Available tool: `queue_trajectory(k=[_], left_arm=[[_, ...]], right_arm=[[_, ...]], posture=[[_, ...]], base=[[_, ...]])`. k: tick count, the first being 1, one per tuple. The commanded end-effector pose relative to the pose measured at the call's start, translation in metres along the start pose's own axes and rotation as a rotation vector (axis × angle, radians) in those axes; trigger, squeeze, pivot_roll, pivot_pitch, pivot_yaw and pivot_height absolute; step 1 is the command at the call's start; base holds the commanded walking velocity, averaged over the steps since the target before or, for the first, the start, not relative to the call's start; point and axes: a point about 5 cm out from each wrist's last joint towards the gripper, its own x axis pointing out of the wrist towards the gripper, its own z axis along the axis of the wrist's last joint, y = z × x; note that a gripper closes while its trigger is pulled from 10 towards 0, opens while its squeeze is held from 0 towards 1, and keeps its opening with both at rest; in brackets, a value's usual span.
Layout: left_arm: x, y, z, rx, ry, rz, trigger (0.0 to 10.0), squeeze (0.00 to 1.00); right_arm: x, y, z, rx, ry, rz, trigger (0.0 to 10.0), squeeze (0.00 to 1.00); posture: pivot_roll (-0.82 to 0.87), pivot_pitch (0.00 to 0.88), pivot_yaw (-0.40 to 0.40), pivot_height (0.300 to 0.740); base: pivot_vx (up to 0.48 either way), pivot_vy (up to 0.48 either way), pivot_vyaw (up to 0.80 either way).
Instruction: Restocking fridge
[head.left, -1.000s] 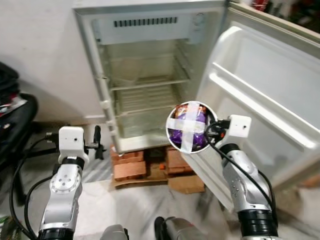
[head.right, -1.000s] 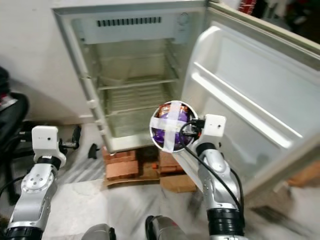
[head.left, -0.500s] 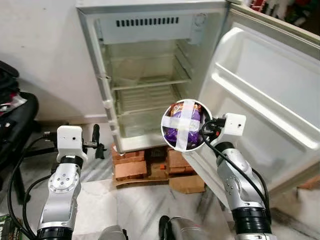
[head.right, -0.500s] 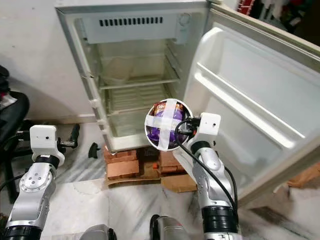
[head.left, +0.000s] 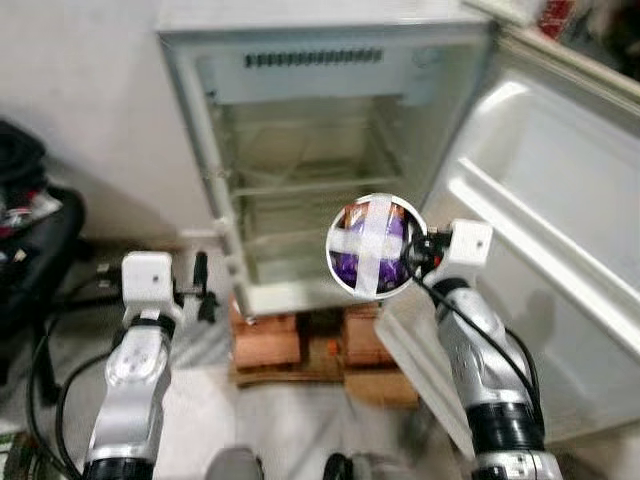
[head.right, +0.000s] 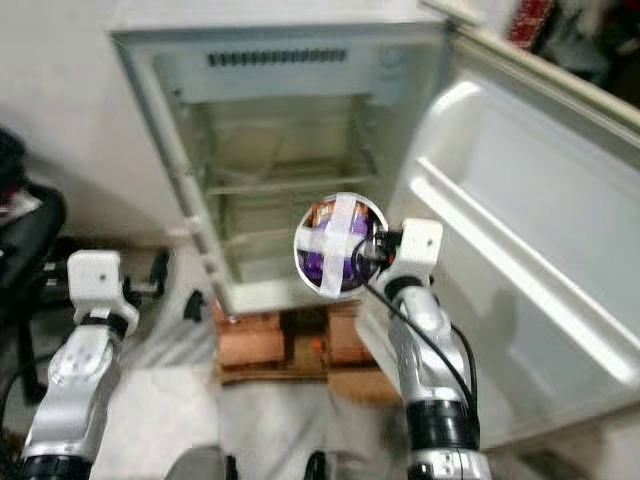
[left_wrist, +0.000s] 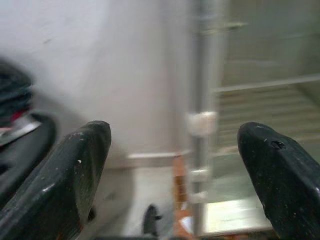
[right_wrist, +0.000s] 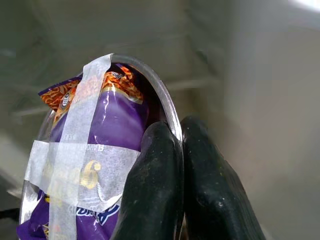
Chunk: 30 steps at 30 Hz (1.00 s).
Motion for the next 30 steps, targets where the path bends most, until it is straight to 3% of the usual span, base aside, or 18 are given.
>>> queue_trajectory(k=[1, 6, 11, 12, 20, 25, 30], left_arm=[[-0.003, 0.004, 0.0, -0.014, 0.017, 0.002, 10.0, 0.0], [-0.011, 0.004, -0.002, 0.002, 0.036, -0.016, 10.0, 0.0], [-0.022, 0.007, -0.002, 0.005, 0.045, -0.019, 10.0, 0.0], [-0.029, 0.01, 0.001, 0.018, 0.044, -0.01, 10.0, 0.0], [-0.05, 0.013, 0.006, 0.021, 0.021, -0.001, 10.0, 0.0], [-0.053, 0.009, 0.006, 0.007, 0.031, -0.02, 10.0, 0.0], [-0.05, 0.007, 0.009, 0.012, 0.019, -0.036, 10.0, 0.0]], right_arm=[[0.002, 0.009, 0.007, 0.005, -0.037, 0.035, 10.0, 0.0], [-0.002, 0.005, 0.004, 0.004, -0.027, 0.031, 10.0, 0.0], [-0.012, -0.002, 0.002, 0.008, -0.024, 0.029, 10.0, 0.0], [-0.025, -0.009, 0.002, -0.005, -0.025, 0.027, 10.0, 0.0], [-0.061, -0.024, 0.004, -0.047, -0.024, 0.024, 10.0, 0.0], [-0.07, -0.026, 0.0, -0.056, 0.002, 0.018, 10.0, 0.0], [-0.067, -0.024, 0.004, -0.055, -0.003, 0.016, 10.0, 0.0]], posture=[[0.04, 0.101, -0.048, 0.74], [0.04, 0.103, -0.05, 0.74], [0.05, 0.104, -0.054, 0.74], [0.05, 0.103, -0.055, 0.74], [0.04, 0.095, -0.055, 0.74], [0.04, 0.092, -0.052, 0.74], [0.04, 0.088, -0.049, 0.74]], base=[[0.469, 0.0, 0.0], [0.415, 0.0, 0.0], [0.0, 0.0, 0.0], [0.0, 0.0, 0.0], [0.0, 0.0, 0.0], [0.0, 0.0, 0.0], [0.0, 0.0, 0.0]])
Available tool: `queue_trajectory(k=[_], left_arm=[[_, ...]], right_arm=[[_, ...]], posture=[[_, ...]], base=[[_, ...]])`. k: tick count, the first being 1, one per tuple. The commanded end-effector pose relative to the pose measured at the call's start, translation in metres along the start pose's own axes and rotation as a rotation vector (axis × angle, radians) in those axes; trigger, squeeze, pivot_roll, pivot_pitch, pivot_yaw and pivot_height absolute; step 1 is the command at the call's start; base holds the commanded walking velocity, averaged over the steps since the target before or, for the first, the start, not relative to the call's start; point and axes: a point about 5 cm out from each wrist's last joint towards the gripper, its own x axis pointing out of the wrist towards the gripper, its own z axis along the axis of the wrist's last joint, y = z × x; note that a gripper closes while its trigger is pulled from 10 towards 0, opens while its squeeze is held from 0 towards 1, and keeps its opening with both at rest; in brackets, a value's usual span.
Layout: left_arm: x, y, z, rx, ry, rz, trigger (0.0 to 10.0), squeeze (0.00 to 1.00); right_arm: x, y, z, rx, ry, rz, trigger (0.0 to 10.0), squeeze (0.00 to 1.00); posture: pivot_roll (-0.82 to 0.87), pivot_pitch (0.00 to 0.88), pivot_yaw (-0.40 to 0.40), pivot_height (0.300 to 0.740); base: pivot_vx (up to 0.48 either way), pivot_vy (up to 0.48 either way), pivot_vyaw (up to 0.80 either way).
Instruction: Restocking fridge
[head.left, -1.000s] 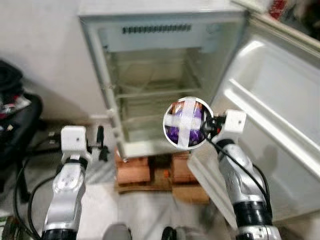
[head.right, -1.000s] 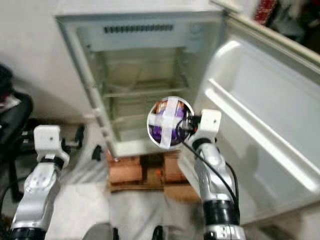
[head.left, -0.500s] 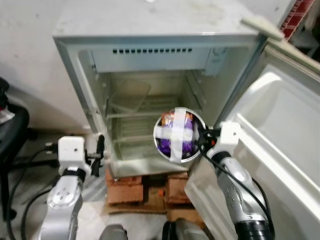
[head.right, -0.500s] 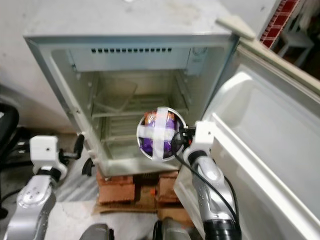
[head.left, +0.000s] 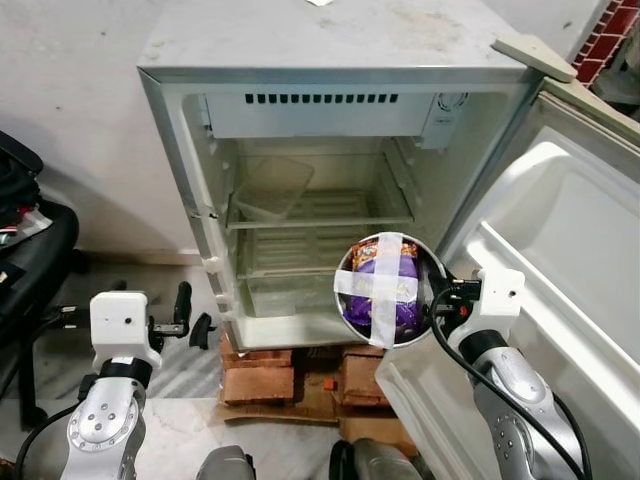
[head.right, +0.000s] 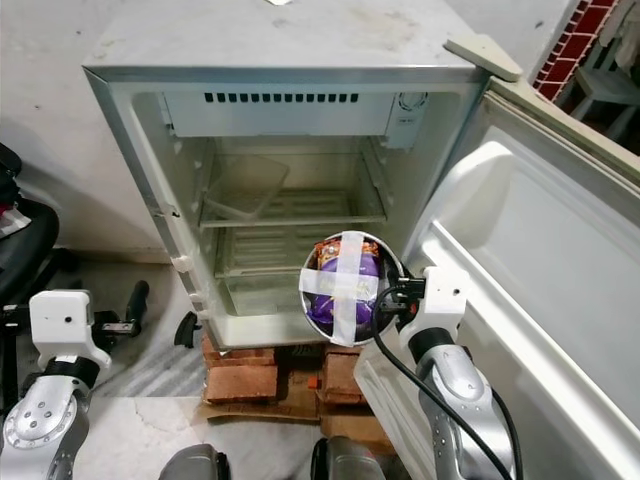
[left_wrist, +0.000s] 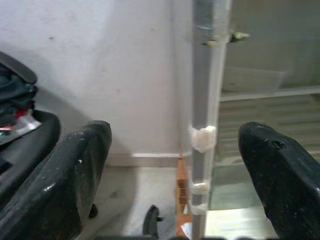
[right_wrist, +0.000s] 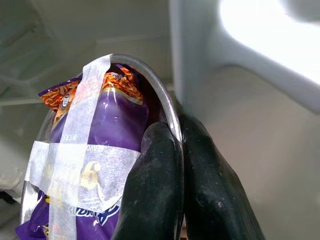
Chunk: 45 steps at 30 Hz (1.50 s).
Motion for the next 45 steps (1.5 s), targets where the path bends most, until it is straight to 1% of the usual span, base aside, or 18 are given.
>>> queue_trajectory(k=[1, 7, 14, 19, 21, 26, 39, 43, 44, 45], left_arm=[[0.001, -0.001, 0.003, -0.002, -0.003, -0.008, 10.0, 0.0], [0.001, 0.001, 0.003, -0.007, 0.007, -0.006, 10.0, 0.0], [0.002, -0.002, 0.003, -0.007, 0.002, -0.016, 10.0, 0.0], [0.004, -0.003, 0.002, 0.018, 0.014, -0.024, 10.0, 0.0], [0.005, -0.005, 0.004, 0.001, -0.001, -0.043, 10.0, 0.0], [0.007, -0.006, 0.007, -0.001, -0.016, -0.064, 10.0, 0.0], [0.008, -0.006, 0.006, 0.012, -0.012, -0.064, 10.0, 0.0], [0.008, -0.006, 0.006, 0.014, -0.012, -0.058, 10.0, 0.0], [0.007, -0.006, 0.006, -0.006, -0.02, -0.057, 10.0, 0.0], [0.007, -0.006, 0.005, -0.006, -0.015, -0.055, 10.0, 0.0]], right_arm=[[0.001, -0.002, 0.014, -0.005, -0.049, -0.014, 10.0, 0.0], [0.002, -0.002, 0.013, -0.004, -0.044, -0.014, 10.0, 0.0], [0.003, 0.0, 0.014, -0.006, -0.044, -0.008, 10.0, 0.0], [0.004, -0.001, 0.014, -0.006, -0.044, -0.012, 10.0, 0.0], [0.005, -0.001, 0.014, -0.006, -0.044, -0.015, 10.0, 0.0], [0.007, -0.002, 0.014, -0.007, -0.048, -0.022, 10.0, 0.0], [0.012, -0.004, 0.016, -0.011, -0.055, -0.027, 10.0, 0.0], [0.013, -0.004, 0.017, -0.011, -0.058, -0.025, 10.0, 0.0], [0.013, -0.004, 0.017, -0.011, -0.059, -0.025, 10.0, 0.0], [0.013, -0.004, 0.017, -0.011, -0.06, -0.024, 10.0, 0.0]], posture=[[0.04, 0.088, -0.049, 0.74], [0.04, 0.088, -0.048, 0.74], [0.04, 0.087, -0.046, 0.74], [0.04, 0.089, -0.043, 0.74], [0.04, 0.089, -0.041, 0.74], [0.04, 0.089, -0.038, 0.74], [0.04, 0.092, -0.036, 0.74], [0.04, 0.092, -0.036, 0.74], [0.04, 0.095, -0.037, 0.74], [0.04, 0.095, -0.037, 0.74]], base=[[0.0, 0.0, 0.0], [0.0, 0.411, 0.0], [0.069, 0.422, 0.0], [0.0, 0.0, 0.0], [0.0, 0.0, 0.0], [0.0, 0.0, 0.0], [0.037, -0.308, 0.0], [0.0, 0.0, 0.0], [0.0, 0.0, 0.0], [0.0, 0.0, 0.0]])
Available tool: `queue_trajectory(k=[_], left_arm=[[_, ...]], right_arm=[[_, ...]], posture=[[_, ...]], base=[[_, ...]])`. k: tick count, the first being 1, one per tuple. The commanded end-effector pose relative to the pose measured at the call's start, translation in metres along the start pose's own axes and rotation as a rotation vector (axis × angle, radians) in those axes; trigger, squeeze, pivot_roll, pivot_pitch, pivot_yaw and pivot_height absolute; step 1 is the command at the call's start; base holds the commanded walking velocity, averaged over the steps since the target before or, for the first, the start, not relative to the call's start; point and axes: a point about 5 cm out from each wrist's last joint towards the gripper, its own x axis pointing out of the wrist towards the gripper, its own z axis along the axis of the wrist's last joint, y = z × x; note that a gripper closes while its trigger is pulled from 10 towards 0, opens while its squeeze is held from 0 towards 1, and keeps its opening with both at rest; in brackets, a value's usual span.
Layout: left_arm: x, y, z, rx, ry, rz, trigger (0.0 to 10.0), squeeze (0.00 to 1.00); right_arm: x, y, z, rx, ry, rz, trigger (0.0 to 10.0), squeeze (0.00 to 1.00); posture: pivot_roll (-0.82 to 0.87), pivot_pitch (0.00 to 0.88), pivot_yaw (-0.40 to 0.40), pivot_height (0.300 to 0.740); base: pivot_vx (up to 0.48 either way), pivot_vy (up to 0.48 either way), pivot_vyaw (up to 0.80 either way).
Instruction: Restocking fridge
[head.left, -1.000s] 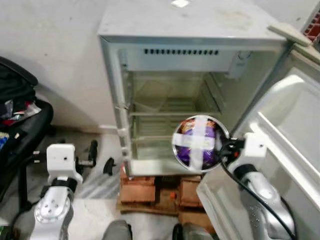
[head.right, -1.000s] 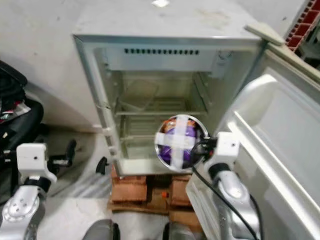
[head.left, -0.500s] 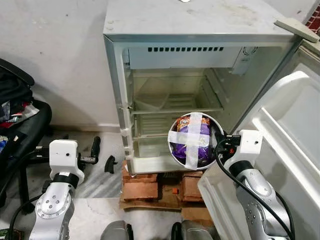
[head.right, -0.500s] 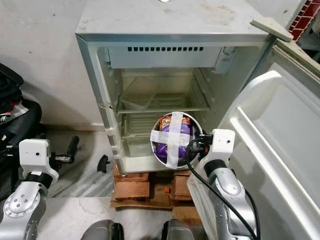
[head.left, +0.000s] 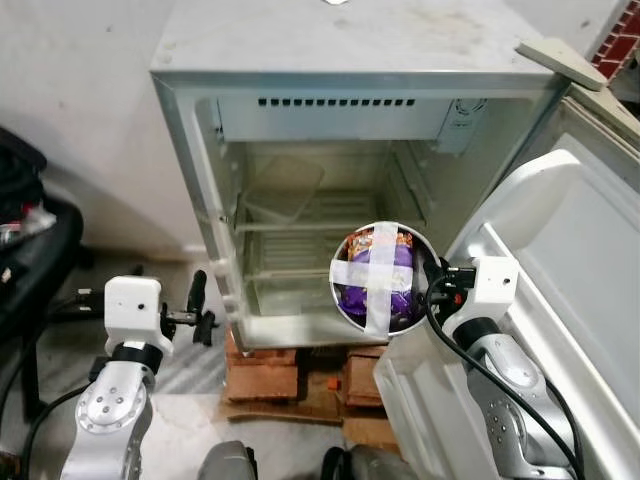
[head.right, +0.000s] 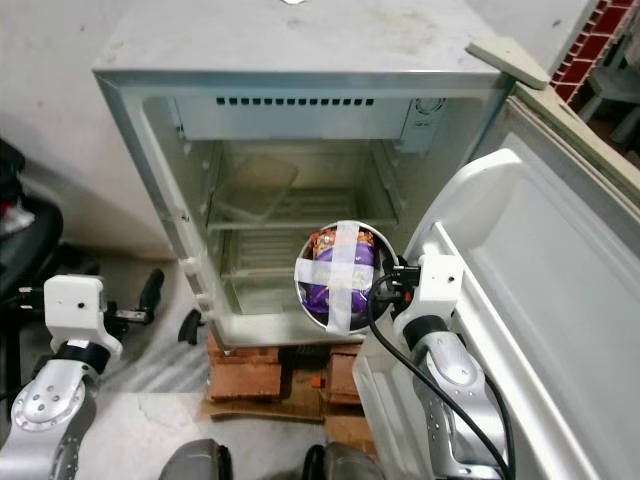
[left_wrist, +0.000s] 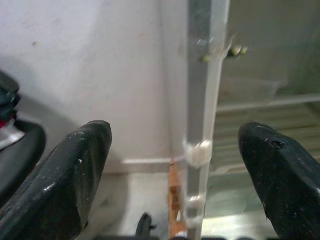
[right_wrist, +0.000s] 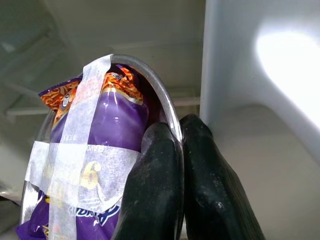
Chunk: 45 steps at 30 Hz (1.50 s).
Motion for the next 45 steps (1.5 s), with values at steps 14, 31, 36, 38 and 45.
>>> queue_trajectory(k=[14, 31, 36, 38, 45], left_arm=[[-0.0004, -0.0004, -0.0009, 0.012, -0.003, 0.004, 10.0, 0.0], [-0.0006, 0.001, -0.0032, 0.011, 0.013, 0.025, 10.0, 0.0], [-0.0004, 0.0018, -0.0041, 0.012, 0.019, 0.035, 10.0, 0.0], [-0.0003, 0.0021, -0.0044, 0.013, 0.023, 0.04, 10.0, 0.0], [0.0007, 0.0023, -0.0056, -0.002, 0.035, 0.049, 10.0, 0.0]], right_arm=[[0.0049, -0.0057, 0.0066, -0.01, -0.032, -0.026, 10.0, 0.0], [0.0069, -0.004, 0.0069, -0.01, -0.036, -0.018, 10.0, 0.0], [0.0085, -0.002, 0.0064, -0.009, -0.037, -0.01, 10.0, 0.0], [0.0091, -0.0013, 0.0065, -0.008, -0.038, -0.008, 10.0, 0.0], [0.0102, -0.0005, 0.0067, -0.006, -0.039, -0.006, 10.0, 0.0]], posture=[[0.05, 0.094, -0.042, 0.74], [0.05, 0.098, -0.039, 0.74], [0.05, 0.097, -0.04, 0.74], [0.05, 0.095, -0.041, 0.74], [0.05, 0.095, -0.041, 0.74]], base=[[0.0, -0.05, 0.0], [0.0, -0.331, 0.0], [0.0, 0.0, 0.0], [0.0, 0.0, 0.0], [0.0, 0.0, 0.0]])
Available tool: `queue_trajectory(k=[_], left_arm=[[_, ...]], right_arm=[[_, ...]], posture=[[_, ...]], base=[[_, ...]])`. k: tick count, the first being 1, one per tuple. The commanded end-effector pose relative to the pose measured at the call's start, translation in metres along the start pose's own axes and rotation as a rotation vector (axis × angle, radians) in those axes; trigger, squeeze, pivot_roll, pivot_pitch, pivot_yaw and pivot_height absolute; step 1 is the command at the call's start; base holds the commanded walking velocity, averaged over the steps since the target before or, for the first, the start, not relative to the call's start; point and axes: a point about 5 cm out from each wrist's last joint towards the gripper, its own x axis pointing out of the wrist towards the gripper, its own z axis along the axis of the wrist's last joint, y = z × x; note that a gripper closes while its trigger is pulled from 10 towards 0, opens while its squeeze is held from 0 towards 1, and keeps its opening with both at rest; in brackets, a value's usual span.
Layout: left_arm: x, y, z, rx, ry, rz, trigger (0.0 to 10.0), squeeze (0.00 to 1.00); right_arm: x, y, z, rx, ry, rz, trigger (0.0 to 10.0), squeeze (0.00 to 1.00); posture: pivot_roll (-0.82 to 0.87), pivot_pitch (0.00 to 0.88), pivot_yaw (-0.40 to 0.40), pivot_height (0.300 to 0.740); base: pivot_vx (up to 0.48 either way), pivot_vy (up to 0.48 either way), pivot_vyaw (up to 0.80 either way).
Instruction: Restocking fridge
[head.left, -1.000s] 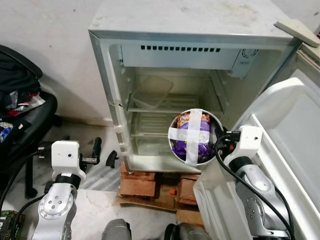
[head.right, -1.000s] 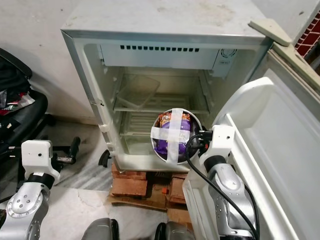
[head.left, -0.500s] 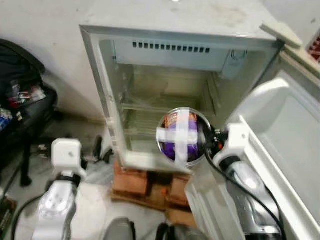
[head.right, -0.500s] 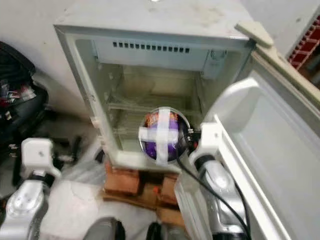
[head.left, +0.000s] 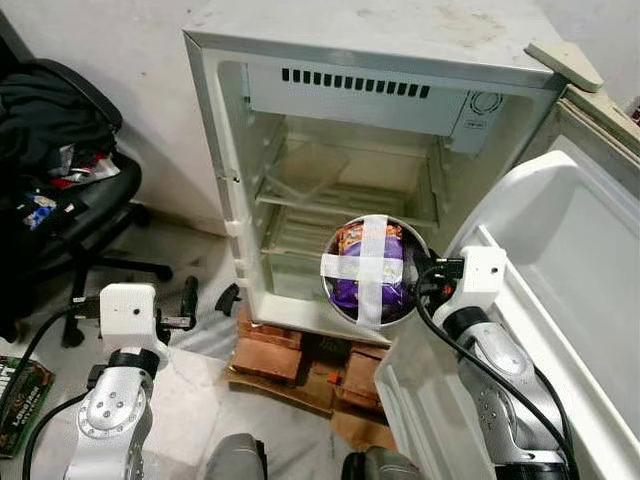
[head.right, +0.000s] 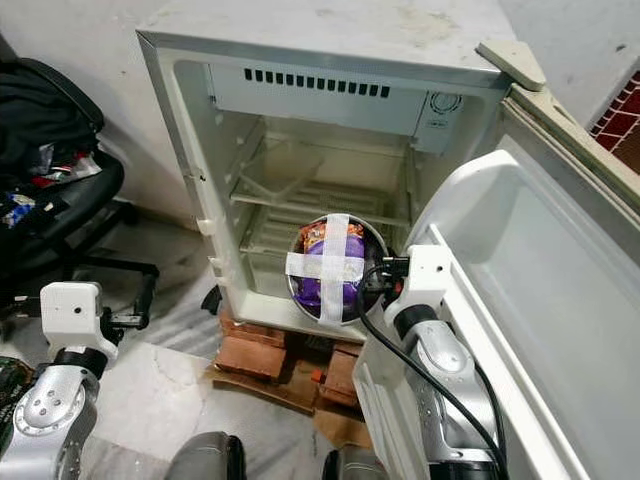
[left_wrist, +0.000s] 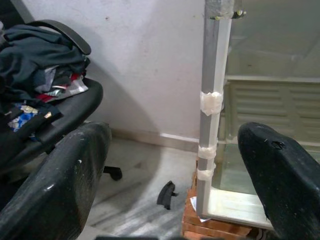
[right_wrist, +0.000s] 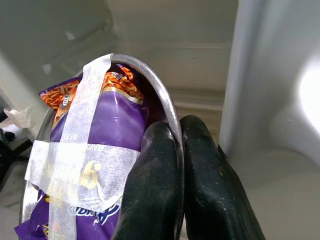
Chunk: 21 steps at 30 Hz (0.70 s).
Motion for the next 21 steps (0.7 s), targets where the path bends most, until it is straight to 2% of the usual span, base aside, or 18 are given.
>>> queue_trajectory(k=[1, 6, 21], left_arm=[[0.0009, -0.0001, 0.0002, 0.001, 0.009, 0.001, 10.0, 0.0], [0.0011, -0.001, -0.0003, -0.003, 0.014, -0.005, 10.0, 0.0], [0.0037, -0.0028, -0.0006, 0.007, 0.02, -0.03, 10.0, 0.0]], right_arm=[[-0.0002, -0.009, 0.0064, -0.005, -0.033, -0.04, 10.0, 0.0], [0.0, -0.0089, 0.0058, -0.005, -0.032, -0.039, 10.0, 0.0], [0.002, -0.0088, 0.0053, -0.009, -0.034, -0.04, 10.0, 0.0]], posture=[[0.05, 0.093, -0.042, 0.74], [0.05, 0.092, -0.043, 0.74], [0.05, 0.085, -0.038, 0.74]], base=[[0.0, 0.0, 0.0], [0.0, 0.245, 0.0], [0.0, 0.48, 0.0]])
